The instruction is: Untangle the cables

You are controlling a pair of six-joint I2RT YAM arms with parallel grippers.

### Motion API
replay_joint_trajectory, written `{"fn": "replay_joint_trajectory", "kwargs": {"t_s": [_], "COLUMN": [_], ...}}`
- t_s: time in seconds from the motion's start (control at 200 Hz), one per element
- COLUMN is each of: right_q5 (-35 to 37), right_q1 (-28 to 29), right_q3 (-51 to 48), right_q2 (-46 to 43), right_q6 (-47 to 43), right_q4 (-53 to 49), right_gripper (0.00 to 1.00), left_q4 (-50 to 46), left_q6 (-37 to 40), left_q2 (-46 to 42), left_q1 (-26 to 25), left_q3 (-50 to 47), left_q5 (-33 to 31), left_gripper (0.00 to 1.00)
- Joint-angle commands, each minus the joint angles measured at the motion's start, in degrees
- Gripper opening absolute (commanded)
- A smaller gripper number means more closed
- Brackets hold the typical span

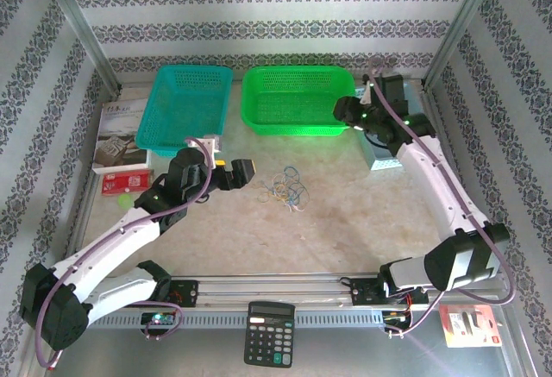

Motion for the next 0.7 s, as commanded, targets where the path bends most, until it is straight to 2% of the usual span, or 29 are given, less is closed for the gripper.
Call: {"fn": "replay_joint_trajectory", "kwargs": {"t_s": [0.0,0.425,0.694], "right_q5": [-1.6,1.8,3.0], "right_q1": [5.1,26.4,29.6], "right_q3": [-0.6,-9.9,-13.7], "right_q2": [-0.5,3.1,7.0], "right_q6": [-2.1,0.2,2.3], "right_q4": [-2.9,1.6,6.5], "right_gripper": [0.44,0.44,0.44], "left_q4": [-3.6,-8.3,-3.7], "left_q6": [-2.8,-7.4,-15.2], "left_q2": [-1.9,-2.6,1.0], "left_q1": [-0.5,0.0,0.7], "left_q3": [-0.6,-3.2,-4.9], "left_q5": [-1.5,-4.8,0.2], "left_gripper": [1.0,1.0,1.0]}}
